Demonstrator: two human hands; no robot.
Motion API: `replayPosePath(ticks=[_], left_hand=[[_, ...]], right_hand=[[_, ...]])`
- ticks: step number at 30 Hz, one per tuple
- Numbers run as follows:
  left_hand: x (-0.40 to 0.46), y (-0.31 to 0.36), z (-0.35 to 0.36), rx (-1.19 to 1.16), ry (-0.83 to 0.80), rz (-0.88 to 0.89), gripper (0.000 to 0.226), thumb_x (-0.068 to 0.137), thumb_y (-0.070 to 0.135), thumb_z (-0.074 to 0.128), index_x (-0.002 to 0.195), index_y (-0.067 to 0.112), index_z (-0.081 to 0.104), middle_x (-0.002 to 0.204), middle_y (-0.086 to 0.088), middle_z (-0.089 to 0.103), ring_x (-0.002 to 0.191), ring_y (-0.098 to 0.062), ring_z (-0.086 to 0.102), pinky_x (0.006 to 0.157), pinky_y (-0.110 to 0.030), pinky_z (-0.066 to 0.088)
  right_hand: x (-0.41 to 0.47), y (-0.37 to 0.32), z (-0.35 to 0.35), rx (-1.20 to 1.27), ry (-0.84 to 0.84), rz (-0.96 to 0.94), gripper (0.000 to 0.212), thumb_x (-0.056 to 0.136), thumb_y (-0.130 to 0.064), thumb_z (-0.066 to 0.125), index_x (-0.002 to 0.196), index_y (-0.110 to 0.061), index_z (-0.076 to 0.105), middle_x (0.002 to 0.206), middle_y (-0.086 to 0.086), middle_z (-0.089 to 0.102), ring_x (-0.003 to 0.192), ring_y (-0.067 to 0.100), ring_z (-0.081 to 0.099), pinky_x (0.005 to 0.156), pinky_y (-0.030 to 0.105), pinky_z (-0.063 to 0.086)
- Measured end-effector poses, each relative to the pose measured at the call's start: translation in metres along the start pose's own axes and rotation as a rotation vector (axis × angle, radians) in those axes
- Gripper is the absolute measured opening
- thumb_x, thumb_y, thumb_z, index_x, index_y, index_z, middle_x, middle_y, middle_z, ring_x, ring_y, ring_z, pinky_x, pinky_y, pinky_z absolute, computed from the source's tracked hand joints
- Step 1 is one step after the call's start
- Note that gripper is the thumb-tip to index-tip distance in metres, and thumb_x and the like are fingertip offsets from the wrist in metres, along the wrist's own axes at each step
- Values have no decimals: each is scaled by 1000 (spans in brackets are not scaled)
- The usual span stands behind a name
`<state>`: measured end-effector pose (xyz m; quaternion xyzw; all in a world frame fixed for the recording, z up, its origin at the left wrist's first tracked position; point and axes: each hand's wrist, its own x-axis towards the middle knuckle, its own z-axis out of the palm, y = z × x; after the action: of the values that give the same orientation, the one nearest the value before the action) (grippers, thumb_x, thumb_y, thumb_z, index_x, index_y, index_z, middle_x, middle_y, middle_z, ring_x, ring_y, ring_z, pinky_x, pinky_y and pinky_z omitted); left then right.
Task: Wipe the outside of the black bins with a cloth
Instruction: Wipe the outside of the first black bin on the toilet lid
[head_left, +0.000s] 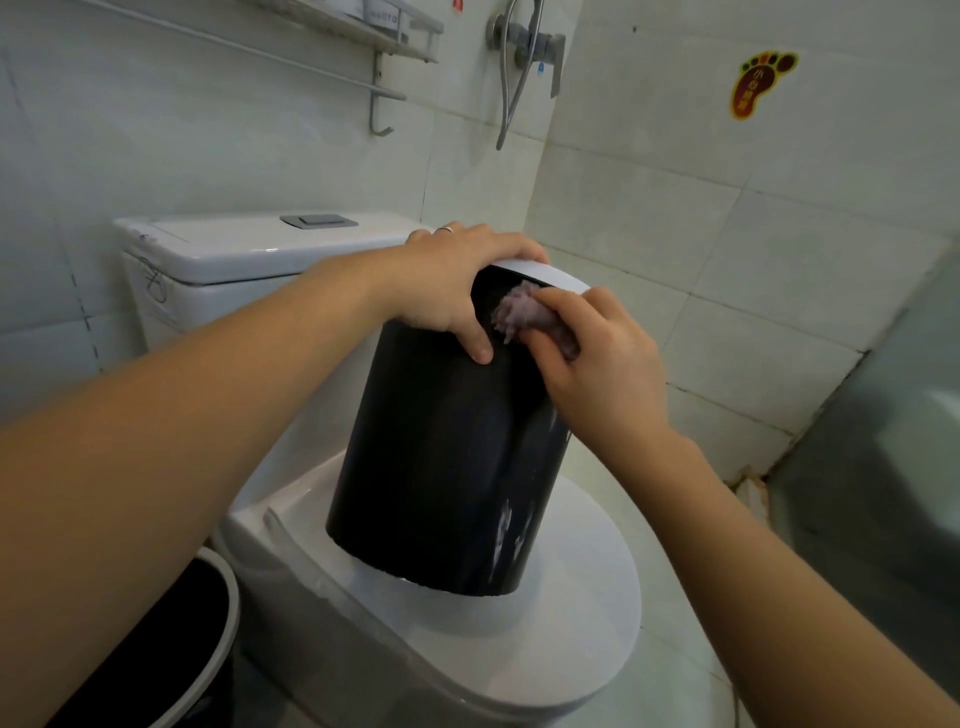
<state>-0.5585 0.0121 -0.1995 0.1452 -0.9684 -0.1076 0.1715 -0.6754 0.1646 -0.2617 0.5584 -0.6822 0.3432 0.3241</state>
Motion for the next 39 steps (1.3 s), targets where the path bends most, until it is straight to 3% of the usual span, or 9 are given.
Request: replayPosePath(ticks=[10,18,20,25,29,34,37,39], left_hand=[[-1,-1,-3,-36,-15,-11,96,61,30,91,137,51,36,131,12,44,122,-17,35,103,-39,27],[-6,-5,-4,-96,4,-44,96,58,24,92,134,51,40,102,22,38,111,-12,30,96,-34,29],[-6,-5,-4,-103,2,-43,95,59,24,91,135,50,40,102,22,37,110,-11,30,95,-33,27],[-5,-2,-4,-89,-10,-30,94,60,24,91,134,51,39,112,18,40,110,-12,31,95,-34,28],[-3,-3,-4,-99,-6,-44,93,56,27,91,129,52,40,97,28,37,107,-12,32,91,-34,29],[8,4,-3,76,-35,-62,99,46,41,94,123,47,32,108,14,42,104,-12,29,93,-43,32],[11,9,-3,40,-26,-81,93,46,33,95,111,47,30,92,17,38,80,-7,32,81,-38,27],[11,6,-5,-18,-38,-88,94,48,25,95,111,53,31,94,15,41,80,-4,34,80,-36,25]], right_hand=[[4,23,-13,-43,-24,-35,24,89,-25,69,112,-20,69,89,3,58,71,25,55,58,33,44],[-46,17,-9,31,-175,-279,30,88,-22,67,118,-16,69,92,4,59,75,20,57,56,35,51],[-41,19,-9,9,-150,-260,30,89,-23,67,117,-17,69,93,4,60,75,21,58,55,35,50],[-9,18,-6,7,8,-3,25,90,-25,70,114,-20,69,94,1,59,73,21,57,59,28,44],[-26,16,-7,4,-67,-91,29,89,-25,72,117,-17,68,96,3,59,75,19,57,57,33,49],[-40,16,-6,19,-103,-79,30,89,-23,73,117,-14,69,94,5,59,73,22,57,55,41,51],[-39,15,-7,19,-109,-76,30,89,-23,73,117,-14,70,94,5,60,73,22,58,56,42,51],[-39,15,-9,25,-120,-74,30,90,-24,72,118,-15,69,94,5,60,75,22,58,58,42,52]])
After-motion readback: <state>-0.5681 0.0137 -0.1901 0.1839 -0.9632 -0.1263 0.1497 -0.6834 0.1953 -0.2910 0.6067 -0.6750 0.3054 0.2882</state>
